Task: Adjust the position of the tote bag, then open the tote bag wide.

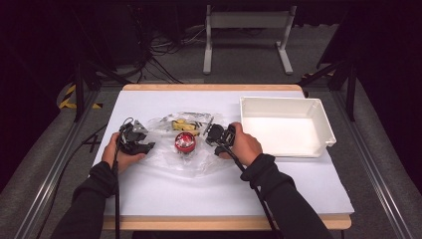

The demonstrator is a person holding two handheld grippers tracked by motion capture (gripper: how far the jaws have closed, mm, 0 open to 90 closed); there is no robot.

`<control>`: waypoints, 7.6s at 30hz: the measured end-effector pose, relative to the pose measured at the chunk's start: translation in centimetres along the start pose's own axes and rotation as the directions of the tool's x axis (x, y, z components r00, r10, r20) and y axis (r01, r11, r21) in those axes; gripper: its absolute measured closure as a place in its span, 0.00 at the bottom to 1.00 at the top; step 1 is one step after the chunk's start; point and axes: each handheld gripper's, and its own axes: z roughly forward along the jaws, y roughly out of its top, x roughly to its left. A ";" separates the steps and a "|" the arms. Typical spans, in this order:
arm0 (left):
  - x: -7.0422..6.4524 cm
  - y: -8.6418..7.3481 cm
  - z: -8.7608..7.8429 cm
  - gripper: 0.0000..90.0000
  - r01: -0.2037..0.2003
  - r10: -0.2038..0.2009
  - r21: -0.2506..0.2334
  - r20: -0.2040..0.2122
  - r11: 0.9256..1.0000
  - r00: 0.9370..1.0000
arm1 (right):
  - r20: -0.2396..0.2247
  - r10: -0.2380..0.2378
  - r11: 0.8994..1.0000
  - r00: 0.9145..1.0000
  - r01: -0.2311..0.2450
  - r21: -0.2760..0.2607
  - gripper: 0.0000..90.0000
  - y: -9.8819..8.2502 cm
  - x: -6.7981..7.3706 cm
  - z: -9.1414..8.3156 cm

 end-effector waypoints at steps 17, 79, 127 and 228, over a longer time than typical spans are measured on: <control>-0.3 0.3 -3.7 0.26 0.032 0.011 -0.269 0.157 0.963 0.988 | -0.156 0.048 0.966 0.987 -0.085 -0.243 0.33 -1.0 -1.0 -1.8; -4.3 -10.5 -8.0 0.12 0.073 0.030 -0.460 0.212 0.885 0.977 | -0.369 -0.085 0.989 0.925 0.034 -0.142 0.28 8.5 2.1 -2.5; -4.1 -10.6 -6.9 0.12 0.082 0.021 -0.430 0.229 0.899 0.973 | -0.288 -0.171 0.967 0.942 0.105 -0.231 0.28 5.8 1.2 -10.3; -4.2 -10.4 -6.7 0.11 0.059 0.038 -0.414 0.221 0.908 0.974 | -0.173 0.229 0.973 0.958 -0.221 0.065 0.28 -13.2 -13.3 -9.4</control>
